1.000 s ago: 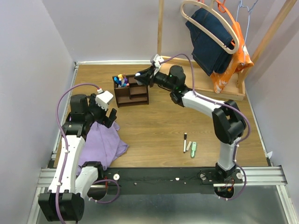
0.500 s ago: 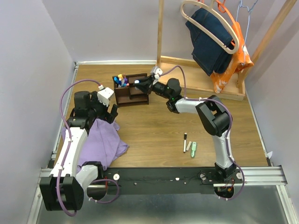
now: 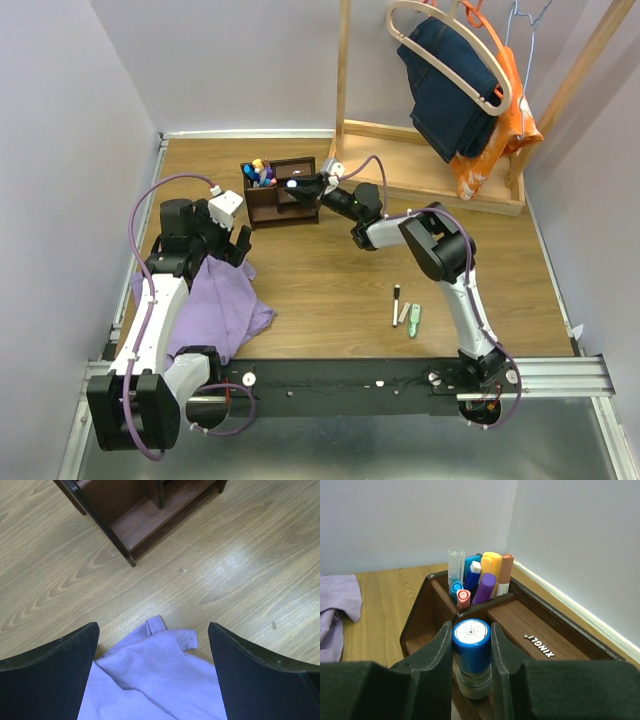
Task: Sort the stationery into containers
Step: Place the stationery in the storage box.
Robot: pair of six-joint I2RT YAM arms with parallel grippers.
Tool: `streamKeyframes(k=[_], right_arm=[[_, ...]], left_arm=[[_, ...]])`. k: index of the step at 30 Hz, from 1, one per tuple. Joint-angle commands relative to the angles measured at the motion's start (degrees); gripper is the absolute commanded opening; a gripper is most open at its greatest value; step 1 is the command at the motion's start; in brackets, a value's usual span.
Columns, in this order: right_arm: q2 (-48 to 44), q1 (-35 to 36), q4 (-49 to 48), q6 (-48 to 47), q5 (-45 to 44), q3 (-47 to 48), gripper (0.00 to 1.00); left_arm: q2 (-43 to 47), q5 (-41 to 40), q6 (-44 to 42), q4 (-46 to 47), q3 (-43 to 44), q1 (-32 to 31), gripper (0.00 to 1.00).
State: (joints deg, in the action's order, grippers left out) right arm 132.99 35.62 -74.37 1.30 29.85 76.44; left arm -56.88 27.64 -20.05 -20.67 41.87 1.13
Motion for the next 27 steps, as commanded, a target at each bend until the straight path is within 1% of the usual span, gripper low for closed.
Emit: streamKeyframes(k=[1, 6, 8, 9, 10, 12, 13, 14, 19, 27], right_arm=[[2.7, -0.4, -4.7, -2.4, -1.3, 2.4, 0.01], [3.6, -0.5, -3.6, -2.8, -2.3, 3.7, 0.00], [3.9, -0.4, -2.7, -3.2, -2.7, 4.6, 0.03], [4.2, -0.5, -2.6, -3.4, -3.3, 4.8, 0.05], [4.4, -0.4, -2.4, -3.6, -3.7, 4.9, 0.14], [4.5, -0.4, -2.3, -3.9, -4.5, 5.5, 0.24], [4.4, -0.5, -2.3, -3.9, -4.7, 5.7, 0.33], [4.2, -0.4, -2.1, -3.9, -5.0, 5.9, 0.36], [3.0, -0.4, -1.6, -3.8, -5.5, 6.2, 0.46], [0.2, -0.4, 0.8, -5.2, -5.2, 5.1, 0.53]], left_arm=[[-0.9, -0.2, 0.5, 1.9, -0.8, 0.5, 0.99], [-1.2, 0.1, 0.8, 2.3, -1.1, 0.5, 0.99], [-1.2, 0.1, 0.7, 2.2, -1.2, 0.5, 0.99], [-1.2, 0.2, 0.8, 2.2, -1.1, 0.5, 0.99], [-1.2, 0.4, 0.9, 2.1, -1.1, 0.5, 0.99], [-1.3, 0.7, 1.2, 2.1, -0.7, 0.5, 0.99], [-1.4, 0.8, 1.2, 2.1, -0.6, 0.6, 0.99], [-1.4, 1.0, 1.2, 2.1, -0.5, 0.6, 0.99], [-0.5, 1.4, 1.6, 1.7, -0.4, 0.5, 0.99], [1.7, 2.1, 2.0, 1.6, -1.3, 0.5, 0.99]])
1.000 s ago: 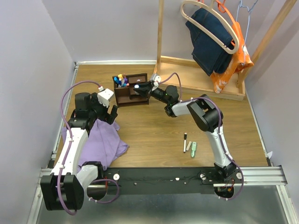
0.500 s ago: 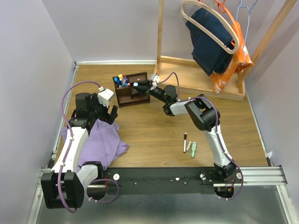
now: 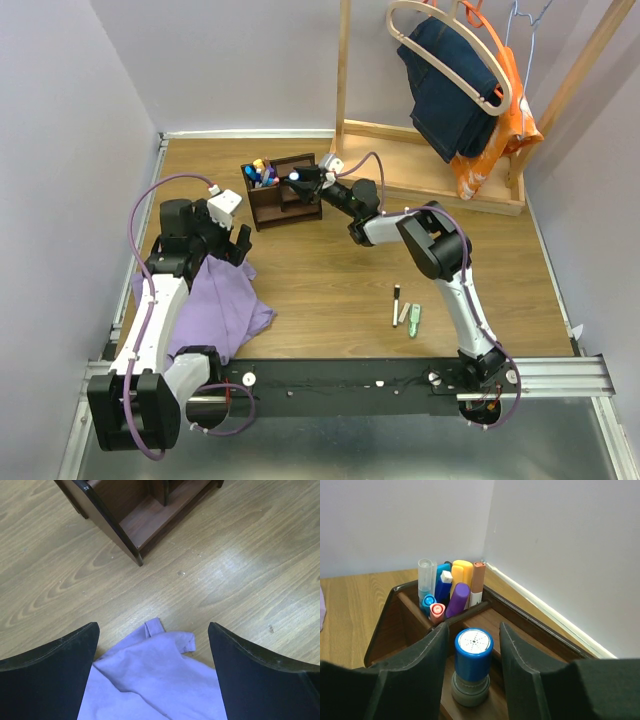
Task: Sort the stationery into containers
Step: Place the stationery in the storage box.
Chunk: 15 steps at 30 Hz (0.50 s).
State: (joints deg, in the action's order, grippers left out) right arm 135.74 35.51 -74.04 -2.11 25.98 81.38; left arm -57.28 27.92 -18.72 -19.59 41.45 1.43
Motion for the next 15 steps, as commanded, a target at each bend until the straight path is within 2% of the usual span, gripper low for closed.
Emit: streamKeyframes(k=[1, 7, 10, 13, 15], right_arm=[[-2.8, -0.3, 0.3, -1.9, -1.3, 0.0, 0.53], [-9.0, 0.1, 1.6, -2.5, -0.9, -2.1, 0.54], [-13.9, 0.1, 6.9, -3.9, -1.1, -3.9, 0.55], [-22.7, 0.2, 16.2, -5.7, -2.6, -7.3, 0.56], [-31.3, 0.2, 25.7, -6.9, -3.6, -9.8, 0.56]], left_arm=[[2.5, 1.8, 0.6, 0.6, -1.1, 0.3, 0.99], [4.6, 2.0, 1.2, 0.2, -0.5, 0.4, 0.99], [5.4, 2.5, 1.0, -0.4, 1.3, 0.4, 0.99], [5.9, 4.6, -0.5, -2.8, 4.0, 0.4, 0.99], [5.7, 7.7, -1.4, -5.4, 6.7, 0.3, 0.99]])
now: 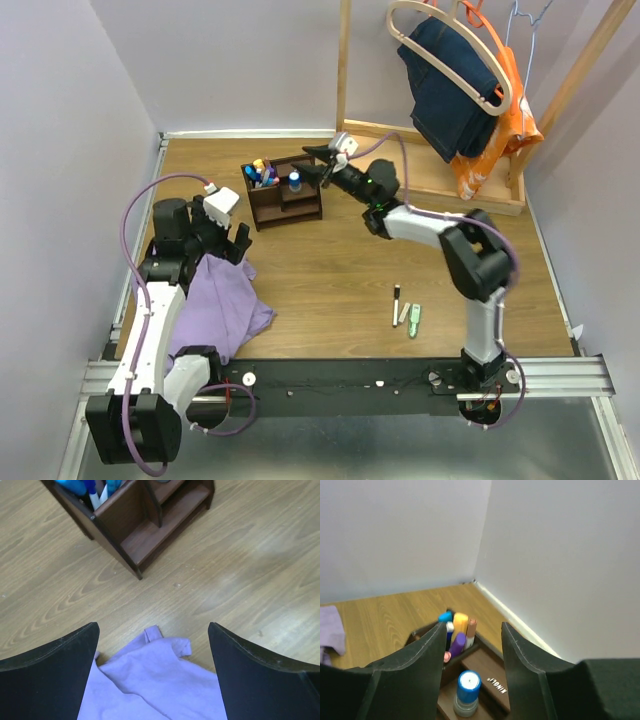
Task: Sort the stationery into containers
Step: Pick up the pen from the center of the board.
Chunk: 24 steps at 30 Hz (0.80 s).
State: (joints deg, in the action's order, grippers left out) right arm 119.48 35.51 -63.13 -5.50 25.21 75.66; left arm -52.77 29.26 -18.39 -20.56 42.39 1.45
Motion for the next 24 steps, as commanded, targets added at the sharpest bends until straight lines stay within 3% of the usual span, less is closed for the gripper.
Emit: streamKeyframes(k=[1, 3, 7, 8, 11, 14, 16, 19, 20, 24], right_arm=[[-18.7, 0.2, 18.2, -3.7, -3.2, -7.7, 0.56], [-28.8, 0.2, 30.2, -5.4, -3.7, -11.7, 0.57], [-43.6, 0.2, 52.4, -12.0, -2.6, -19.4, 0.57], [-45.7, 0.2, 67.0, -18.3, -1.6, -19.1, 0.57], [-49.8, 0.2, 91.9, -32.2, 2.4, -18.4, 0.56], [-49.1, 0.1, 105.0, -36.5, 0.3, -17.9, 0.56], [-47.2, 0.2, 107.4, -35.1, -0.9, -17.5, 0.55], [-45.4, 0.2, 100.4, -19.1, -5.9, -19.5, 0.56], [-45.6, 0.0, 95.4, -7.7, -8.4, -20.4, 0.56], [-42.7, -0.7, 94.1, 12.4, -16.2, -21.3, 0.57]], left_arm=[[0.8, 7.1, -1.0, -6.2, 6.5, -0.3, 0.99], [0.4, 9.3, -1.9, -9.0, 7.9, -1.3, 0.99], [-0.5, 8.9, -6.3, -16.9, 10.9, -12.3, 0.99], [-0.8, 9.0, -7.8, -17.9, 11.4, -15.9, 0.99], [-2.1, 9.4, -7.9, -19.9, 13.2, -18.5, 0.99], [-2.6, 10.0, -6.7, -18.7, 13.3, -18.5, 0.99], [-2.7, 10.2, -4.2, -16.7, 12.6, -18.6, 0.99], [-2.2, 8.2, -2.0, -15.8, 12.5, -18.6, 0.99], [-2.2, 7.7, -2.1, -16.1, 12.7, -18.6, 0.99], [-1.6, 5.0, -3.5, -16.6, 13.7, -18.5, 0.99]])
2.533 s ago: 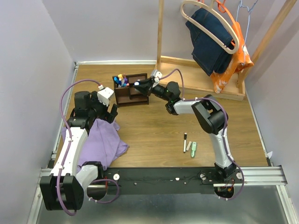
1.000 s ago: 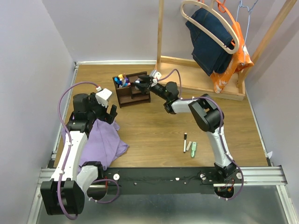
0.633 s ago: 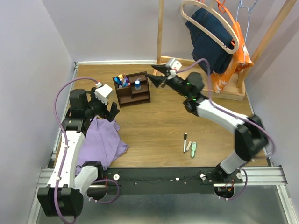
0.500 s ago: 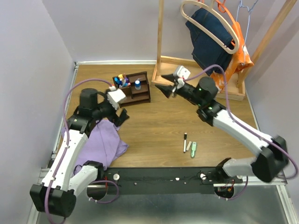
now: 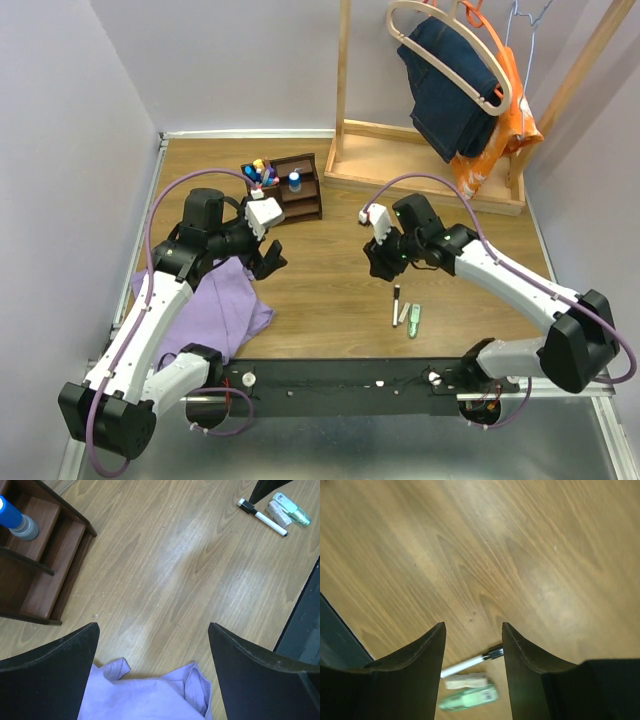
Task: Sort the stationery into containers
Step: Pick up the pen from the center of the board.
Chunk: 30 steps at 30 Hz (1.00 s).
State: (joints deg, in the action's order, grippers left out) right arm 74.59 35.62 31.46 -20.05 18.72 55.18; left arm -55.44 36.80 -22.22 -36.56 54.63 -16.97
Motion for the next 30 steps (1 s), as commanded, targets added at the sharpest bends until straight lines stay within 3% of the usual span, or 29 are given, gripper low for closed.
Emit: streamKeyframes(k=[1, 5, 11, 25, 30], right_arm=[[3.2, -1.1, -0.3, 29.1, -9.7, -0.9, 0.57], [8.0, -3.4, 1.6, 37.8, -10.4, -1.2, 0.54], [12.4, -7.4, 3.9, 42.5, -12.6, -3.0, 0.50], [18.0, -9.0, 6.3, 45.0, -14.1, -3.8, 0.45], [20.2, -9.0, 5.9, 45.2, -15.2, -4.5, 0.39]], left_arm=[[1.2, -3.3, 0.3, -0.4, 1.5, 0.0, 0.99], [1.3, -3.6, -0.1, -0.3, 1.7, 0.7, 0.99], [2.4, -3.7, -0.2, -0.2, 1.1, 1.8, 0.99], [3.3, -3.7, 0.7, 2.9, -2.9, 2.8, 0.99], [4.5, -3.7, 1.5, 3.4, -4.1, 3.9, 0.99]])
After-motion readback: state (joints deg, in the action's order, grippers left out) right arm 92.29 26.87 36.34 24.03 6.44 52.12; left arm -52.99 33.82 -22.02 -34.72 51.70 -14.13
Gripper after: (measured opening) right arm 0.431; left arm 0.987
